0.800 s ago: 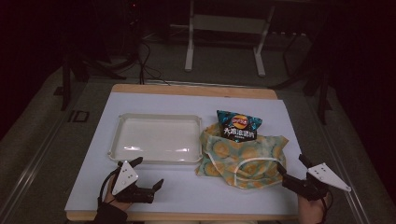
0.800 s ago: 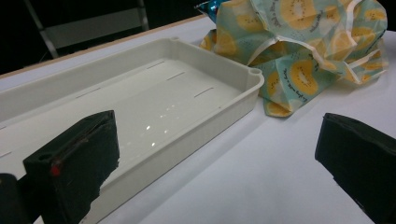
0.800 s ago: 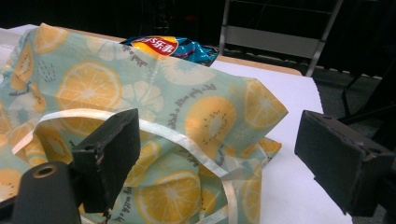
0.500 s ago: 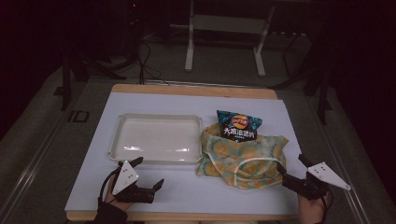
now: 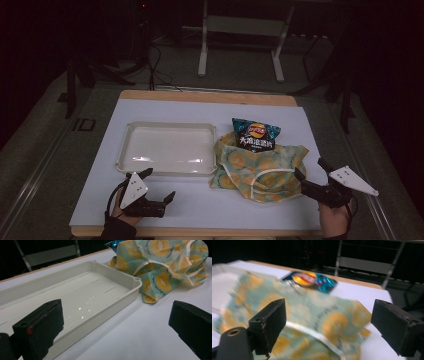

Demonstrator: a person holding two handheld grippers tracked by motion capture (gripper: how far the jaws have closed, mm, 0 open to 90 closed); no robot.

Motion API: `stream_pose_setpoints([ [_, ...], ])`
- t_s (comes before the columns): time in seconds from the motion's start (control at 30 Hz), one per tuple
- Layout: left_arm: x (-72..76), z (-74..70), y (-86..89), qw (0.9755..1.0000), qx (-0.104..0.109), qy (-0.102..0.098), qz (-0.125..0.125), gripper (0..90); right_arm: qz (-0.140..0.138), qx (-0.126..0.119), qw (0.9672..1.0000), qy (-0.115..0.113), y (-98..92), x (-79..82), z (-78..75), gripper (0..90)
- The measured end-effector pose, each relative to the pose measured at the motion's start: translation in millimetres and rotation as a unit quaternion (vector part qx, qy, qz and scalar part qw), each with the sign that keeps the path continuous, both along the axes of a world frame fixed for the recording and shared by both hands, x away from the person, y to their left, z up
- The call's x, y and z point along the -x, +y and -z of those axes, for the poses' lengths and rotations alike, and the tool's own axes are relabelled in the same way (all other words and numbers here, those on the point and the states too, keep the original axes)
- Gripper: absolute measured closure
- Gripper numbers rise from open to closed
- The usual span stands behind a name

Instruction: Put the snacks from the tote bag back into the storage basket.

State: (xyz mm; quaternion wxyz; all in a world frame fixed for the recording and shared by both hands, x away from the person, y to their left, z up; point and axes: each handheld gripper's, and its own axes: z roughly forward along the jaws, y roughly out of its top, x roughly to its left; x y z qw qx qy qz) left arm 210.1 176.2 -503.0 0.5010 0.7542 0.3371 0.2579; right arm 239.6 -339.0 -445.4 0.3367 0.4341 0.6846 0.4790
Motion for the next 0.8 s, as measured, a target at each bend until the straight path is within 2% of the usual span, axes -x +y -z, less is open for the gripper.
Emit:
stream_pose_setpoints([
  [0.07, 0.0, -0.1, 0.4, 1.0, 0.001, 0.0, 0.0, 0.2, -0.006, -0.011, 0.9999, -0.002, 4.7, -4.5, -6.1, 12.4],
  [0.17, -0.1, -0.1, 0.7, 1.0, 0.002, 0.0, -0.001, 0.2, -0.013, -0.009, 0.9999, -0.007, 9.3, -9.6, -11.5, 11.0],
  [0.2, -0.2, 0.0, 0.8, 1.0, 0.002, 0.0, -0.001, 0.2, -0.023, -0.011, 0.9996, -0.007, 11.4, -12.4, -14.5, 10.9],
  [0.23, -0.3, 0.0, 0.9, 1.0, 0.002, 0.0, -0.001, 0.3, -0.034, -0.008, 0.9993, -0.009, 16.4, -18.9, -21.0, 10.9],
  [0.27, -0.5, 0.1, 0.9, 1.0, 0.001, 0.0, -0.001, 0.3, -0.034, -0.008, 0.9993, -0.009, 16.4, -18.9, -21.0, 10.9],
  [0.3, -0.8, 0.2, 0.7, 1.0, 0.001, 0.0, 0.0, 0.2, -0.047, -0.007, 0.9988, -0.01, 20.7, -26.3, -27.1, 10.9],
  [0.43, -0.5, 0.5, -0.1, 1.0, -0.001, 0.0, 0.002, 0.2, -0.067, 0.0, 0.9977, -0.014, 28.5, -42.9, -36.4, 10.9],
  [0.53, -0.3, 0.5, -0.1, 1.0, -0.001, 0.0, 0.002, 0.2, -0.067, 0.004, 0.9976, -0.015, 30.0, -45.8, -37.9, 11.0],
  [0.57, -0.6, 0.4, 0.3, 1.0, -0.002, 0.0, 0.001, 0.2, -0.078, 0.011, 0.9969, -0.008, 34.1, -60.2, -43.1, 13.1],
  [0.67, -0.5, 0.6, 0.1, 1.0, -0.002, 0.0, 0.002, 0.2, -0.082, 0.014, 0.9965, -0.003, 35.6, -69.3, -44.7, 13.4],
  [0.77, -0.5, 0.7, 0.0, 1.0, -0.003, 0.0, 0.003, 0.2, -0.088, 0.023, 0.9958, 0.011, 37.5, -87.4, -45.1, 13.8],
  [0.8, -0.5, 0.7, 0.0, 1.0, -0.003, 0.0, 0.003, 0.2, -0.088, 0.023, 0.9958, 0.011, 37.5, -87.4, -45.1, 13.8],
])
